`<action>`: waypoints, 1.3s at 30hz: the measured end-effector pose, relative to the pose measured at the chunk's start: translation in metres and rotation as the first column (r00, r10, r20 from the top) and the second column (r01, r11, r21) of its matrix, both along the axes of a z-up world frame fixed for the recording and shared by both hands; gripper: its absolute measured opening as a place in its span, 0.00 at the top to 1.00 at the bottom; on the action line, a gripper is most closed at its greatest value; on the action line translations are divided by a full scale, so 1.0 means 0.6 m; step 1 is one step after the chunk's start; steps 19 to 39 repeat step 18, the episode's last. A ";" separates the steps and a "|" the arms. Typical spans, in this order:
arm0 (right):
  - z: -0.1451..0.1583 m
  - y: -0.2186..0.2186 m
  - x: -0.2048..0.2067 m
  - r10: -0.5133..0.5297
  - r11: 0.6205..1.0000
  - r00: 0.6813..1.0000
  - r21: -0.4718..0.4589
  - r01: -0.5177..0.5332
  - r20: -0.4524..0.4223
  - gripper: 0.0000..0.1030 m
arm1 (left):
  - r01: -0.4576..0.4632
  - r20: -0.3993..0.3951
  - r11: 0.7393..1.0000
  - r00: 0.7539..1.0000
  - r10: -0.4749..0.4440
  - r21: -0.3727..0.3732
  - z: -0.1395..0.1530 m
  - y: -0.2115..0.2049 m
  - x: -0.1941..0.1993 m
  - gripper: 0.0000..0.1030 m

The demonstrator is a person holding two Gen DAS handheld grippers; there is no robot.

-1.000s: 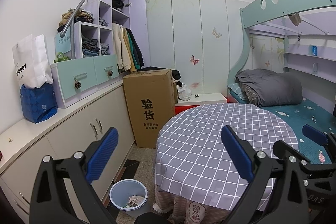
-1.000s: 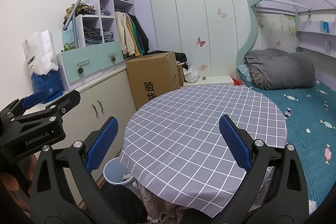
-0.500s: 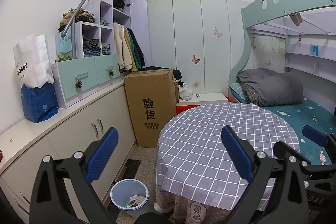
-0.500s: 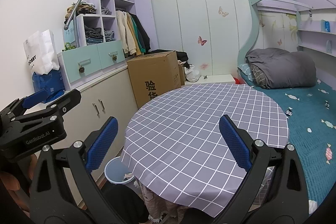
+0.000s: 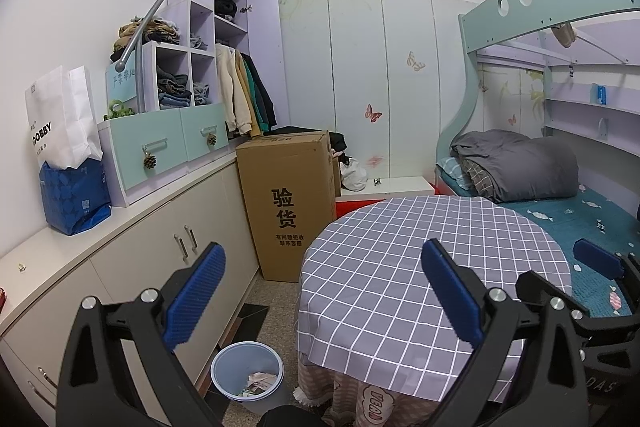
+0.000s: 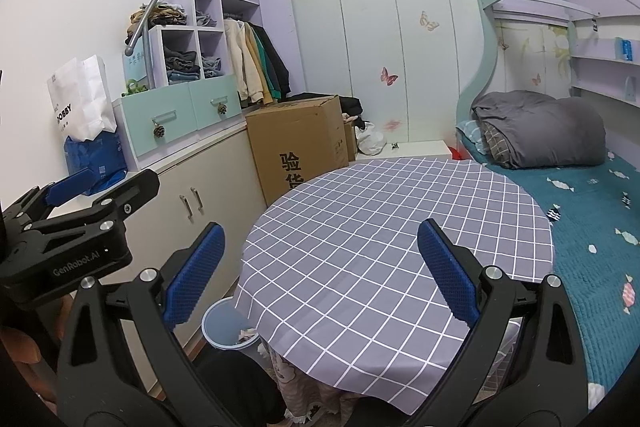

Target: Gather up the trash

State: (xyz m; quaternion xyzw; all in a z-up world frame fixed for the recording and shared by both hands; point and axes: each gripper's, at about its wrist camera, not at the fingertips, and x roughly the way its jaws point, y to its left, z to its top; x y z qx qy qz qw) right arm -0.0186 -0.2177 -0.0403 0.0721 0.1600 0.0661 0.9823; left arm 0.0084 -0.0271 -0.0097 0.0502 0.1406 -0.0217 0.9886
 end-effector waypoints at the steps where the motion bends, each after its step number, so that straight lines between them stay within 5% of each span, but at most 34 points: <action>1: 0.000 0.000 0.000 0.000 1.000 1.000 0.000 0.000 0.000 0.08 | 0.001 -0.001 1.000 1.000 -0.001 0.000 0.000 0.001 0.001 0.06; 12: -0.013 -0.007 0.019 0.011 1.000 1.000 0.013 -0.011 -0.022 0.08 | 0.004 -0.019 1.000 1.000 -0.004 0.017 -0.011 0.001 0.023 0.06; 18: -0.044 -0.030 0.045 0.005 0.999 0.997 0.038 -0.002 -0.071 0.08 | -0.001 -0.091 1.000 0.996 0.003 0.021 -0.040 -0.012 0.064 0.06; 39: -0.044 -0.030 0.045 0.005 0.999 0.997 0.038 -0.002 -0.071 0.08 | -0.001 -0.091 1.000 0.996 0.003 0.021 -0.040 -0.012 0.064 0.06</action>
